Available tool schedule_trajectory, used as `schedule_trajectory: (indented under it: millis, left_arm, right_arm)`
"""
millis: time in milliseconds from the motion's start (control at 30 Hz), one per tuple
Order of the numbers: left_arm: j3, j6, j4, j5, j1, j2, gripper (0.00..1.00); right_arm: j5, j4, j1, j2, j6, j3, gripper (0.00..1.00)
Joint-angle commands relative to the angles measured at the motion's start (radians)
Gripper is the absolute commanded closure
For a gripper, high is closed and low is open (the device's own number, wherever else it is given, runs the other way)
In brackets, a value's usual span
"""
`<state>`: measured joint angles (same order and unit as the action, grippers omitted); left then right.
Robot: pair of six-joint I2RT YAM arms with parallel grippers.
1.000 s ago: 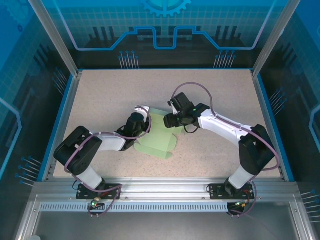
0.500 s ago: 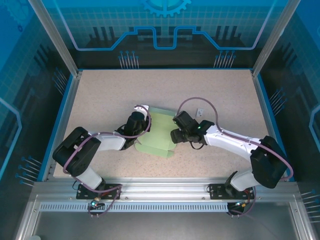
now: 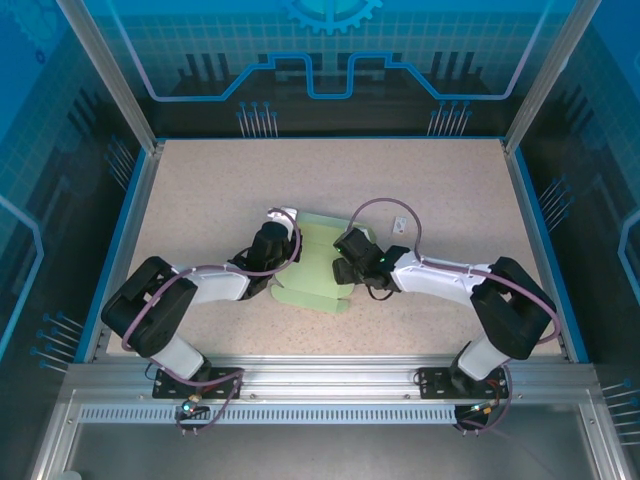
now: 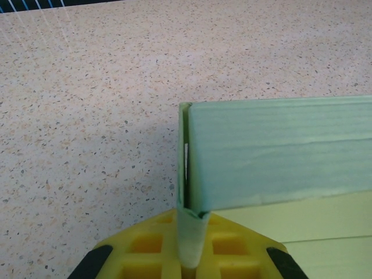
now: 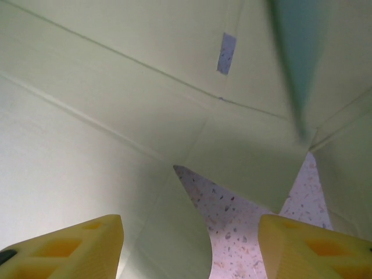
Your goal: Fold the paper box
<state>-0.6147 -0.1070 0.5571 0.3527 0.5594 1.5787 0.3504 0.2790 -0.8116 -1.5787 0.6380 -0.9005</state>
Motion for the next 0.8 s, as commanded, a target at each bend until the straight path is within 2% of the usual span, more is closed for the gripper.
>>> schedule_trajectory:
  millis: [0,267,467,767]
  left_arm:
    - [-0.026,-0.021,0.001,0.009,0.007,-0.028,1.0]
    - [-0.019,-0.022,0.009,0.0,0.008,-0.026,1.0]
    - [-0.02,-0.025,0.01,-0.006,0.007,-0.018,1.0]
    - [-0.023,-0.036,0.002,-0.013,0.008,-0.015,1.0]
  right_arm:
    - [0.06,-0.052,-0.006,-0.006,0.025,0.011,0.36]
    - [0.057,-0.123,0.011,0.019,-0.032,0.015,0.36]
    - [-0.007,-0.225,0.007,0.065,-0.103,0.065,0.38]
    - [-0.109,-0.325,-0.009,0.039,-0.144,0.078,0.4]
